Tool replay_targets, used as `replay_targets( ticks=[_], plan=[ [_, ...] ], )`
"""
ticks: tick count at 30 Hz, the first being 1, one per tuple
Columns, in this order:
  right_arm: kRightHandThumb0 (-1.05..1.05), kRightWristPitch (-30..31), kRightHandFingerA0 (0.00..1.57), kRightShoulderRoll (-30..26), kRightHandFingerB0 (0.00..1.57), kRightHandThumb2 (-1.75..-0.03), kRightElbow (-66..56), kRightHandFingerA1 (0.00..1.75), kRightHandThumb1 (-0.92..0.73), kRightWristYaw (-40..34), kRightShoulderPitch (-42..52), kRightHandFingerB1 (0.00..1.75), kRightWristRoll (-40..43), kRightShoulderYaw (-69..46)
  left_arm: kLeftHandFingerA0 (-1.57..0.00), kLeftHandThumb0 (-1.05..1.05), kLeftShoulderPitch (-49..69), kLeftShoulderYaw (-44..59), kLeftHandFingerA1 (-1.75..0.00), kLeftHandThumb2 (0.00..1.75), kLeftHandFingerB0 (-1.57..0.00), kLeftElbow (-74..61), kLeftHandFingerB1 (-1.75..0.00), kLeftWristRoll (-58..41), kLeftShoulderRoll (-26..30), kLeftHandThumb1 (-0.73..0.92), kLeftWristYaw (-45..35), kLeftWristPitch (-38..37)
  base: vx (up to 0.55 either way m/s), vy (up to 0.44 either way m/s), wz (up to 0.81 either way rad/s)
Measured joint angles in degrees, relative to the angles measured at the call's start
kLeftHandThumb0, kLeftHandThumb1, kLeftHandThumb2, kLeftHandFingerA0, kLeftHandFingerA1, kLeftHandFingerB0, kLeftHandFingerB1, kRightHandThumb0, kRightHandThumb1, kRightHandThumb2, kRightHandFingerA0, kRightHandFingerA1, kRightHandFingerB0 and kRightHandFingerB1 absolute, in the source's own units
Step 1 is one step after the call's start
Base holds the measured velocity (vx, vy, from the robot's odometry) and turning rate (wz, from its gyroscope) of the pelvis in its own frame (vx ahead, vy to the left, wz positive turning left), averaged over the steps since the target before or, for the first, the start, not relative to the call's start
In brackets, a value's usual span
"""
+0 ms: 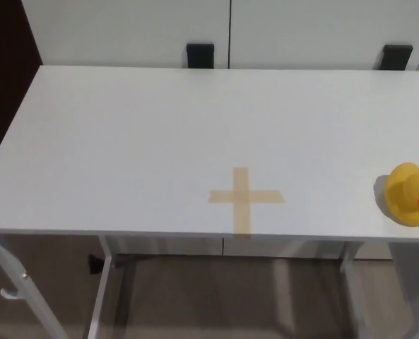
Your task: The robot uses its right hand to push the yellow duck toy to the center of the white desk.
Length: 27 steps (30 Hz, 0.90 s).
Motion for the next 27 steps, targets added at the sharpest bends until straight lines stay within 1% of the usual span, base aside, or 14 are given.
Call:
replay_targets(
  ticks=[1, 7, 8, 9, 10, 12, 13, 15, 16, 18, 20, 21, 25, 27],
  plan=[
    [-0.35, 0.0, 0.52, 0.0, 0.24, -0.62, 0.0, 0.87, -0.53, 0.0, 0.0, 0.71, 0.0, 0.0, -0.87, -0.14, 0.0, 0.0, -0.84, 0.78, -0.87, 0.0, -0.89, 0.0, 0.0, 0.61, 0.0, 0.0, 0.0, 0.0, 0.0],
    [-0.64, -1.7, 0.2, 1.3, 0.06, -0.9, -1.2, 0.74, -0.56, -0.3, -1.5, 0.61, 3.7, -6.5, -0.86, -0.15, 0.4, 0.1, -0.81, 0.73, -0.87, 0.8, -0.88, 0.1, 0.2, 0.62, 0.1, 0.0, 0.0, 0.0, 0.0],
    [-0.64, -1.7, 0.06, 1.2, 0.0, -0.6, -1.1, 0.94, -0.8, -0.4, -2.4, 0.71, 4.2, -7.3, -0.9, -0.15, 0.5, 0.0, -0.86, 0.73, -0.88, 0.8, -0.89, 0.1, 0.2, 0.61, 0.2, 0.0, 0.0, 0.0, 0.0],
    [-0.64, -1.7, 0.06, 1.1, 0.0, -0.6, -0.3, 0.94, -0.8, -0.4, -4.0, 0.71, 4.9, -8.5, -0.9, -0.15, 0.4, -0.2, -0.86, 0.73, -0.88, 0.9, -0.89, 0.2, 0.2, 0.61, 0.3, 0.0, 0.0, 0.0, 0.0],
    [-0.4, -1.7, 0.08, 1.1, 0.04, -1.11, -0.1, 0.62, -0.53, -0.4, -4.4, 0.59, 5.1, -8.7, -0.91, -0.15, 0.4, -0.3, -0.9, 0.74, -0.88, 0.9, -0.9, 0.2, 0.2, 0.6, 0.3, 0.0, 0.0, 0.0, 0.0],
    [-0.81, -1.7, 0.0, 0.8, 0.0, -0.66, 0.6, 1.0, -0.83, -0.3, -6.6, 0.79, 6.2, -10.2, -0.91, -0.15, 0.2, -0.3, -0.91, 0.76, -0.88, 0.9, -0.91, 0.2, 0.2, 0.59, 0.5, 0.0, 0.0, 0.0, 0.0],
    [-0.85, -1.8, 0.01, 0.5, 0.04, -1.12, 0.6, 0.71, -0.68, -0.2, -7.7, 0.66, 6.8, -10.9, -0.86, -0.1, 0.1, -0.2, -0.88, 0.88, -0.89, 0.9, -0.93, 0.2, 0.2, 0.55, 0.6, 0.0, 0.0, 0.0, 0.0],
    [-0.85, -1.8, 0.01, 0.0, 0.04, -1.12, -0.4, 0.71, -0.68, -0.2, -9.9, 0.66, 7.6, -12.1, -0.86, -0.1, -0.1, 0.0, -0.88, 0.88, -0.89, 0.9, -0.93, 0.1, 0.2, 0.55, 0.7, 0.0, 0.0, 0.0, 0.0],
    [-0.94, -1.6, 0.0, -0.1, 0.0, -0.75, -3.1, 0.98, -0.84, -0.4, -11.4, 0.76, 8.2, -12.8, -0.86, -0.11, 0.0, -0.1, -0.87, 0.88, -0.89, 0.8, -0.92, 0.1, 0.2, 0.56, 0.7, 0.0, 0.0, 0.0, 0.0],
    [-0.93, -1.3, 0.06, -0.3, 0.09, -1.05, -5.7, 0.76, -0.71, -0.7, -12.7, 0.65, 8.7, -13.1, -0.86, -0.11, -0.1, -0.1, -0.86, 0.86, -0.87, 0.7, -0.91, 0.2, 0.2, 0.58, 0.7, 0.0, 0.0, 0.0, 0.0],
    [-0.97, -0.2, 0.0, -0.7, 0.1, -0.68, -11.0, 0.94, -0.85, -1.7, -14.8, 0.73, 9.2, -13.4, -0.87, -0.11, -0.2, -0.2, -0.85, 0.85, -0.86, 0.5, -0.9, 0.2, 0.3, 0.58, 0.7, 0.0, 0.0, 0.0, 0.0],
    [-0.93, 0.2, 0.41, -0.7, 0.38, -0.65, -12.1, 0.59, -0.82, -1.8, -15.1, 0.52, 9.2, -13.4, -0.87, -0.11, -0.2, -0.2, -0.85, 0.85, -0.86, 0.5, -0.9, 0.2, 0.3, 0.58, 0.7, 0.0, 0.0, 0.0, 0.0],
    [-0.95, 3.8, 0.17, -0.7, 0.13, -0.67, -21.2, 0.81, -0.9, -3.0, -18.0, 0.69, 9.8, -13.7, -0.84, -0.09, -0.3, -0.4, -0.81, 0.85, -0.84, 0.5, -0.88, 0.2, 0.3, 0.6, 0.7, 0.0, 0.0, 0.0, 0.0],
    [-0.89, 6.0, 0.21, -0.7, 0.12, -1.08, -24.5, 0.63, -0.69, -3.4, -20.3, 0.58, 10.2, -13.4, -0.85, -0.09, -0.3, -0.7, -0.81, 0.88, -0.84, 0.5, -0.88, 0.2, 0.3, 0.59, 0.7, 0.0, 0.0, 0.0, 0.0]
  ],
)
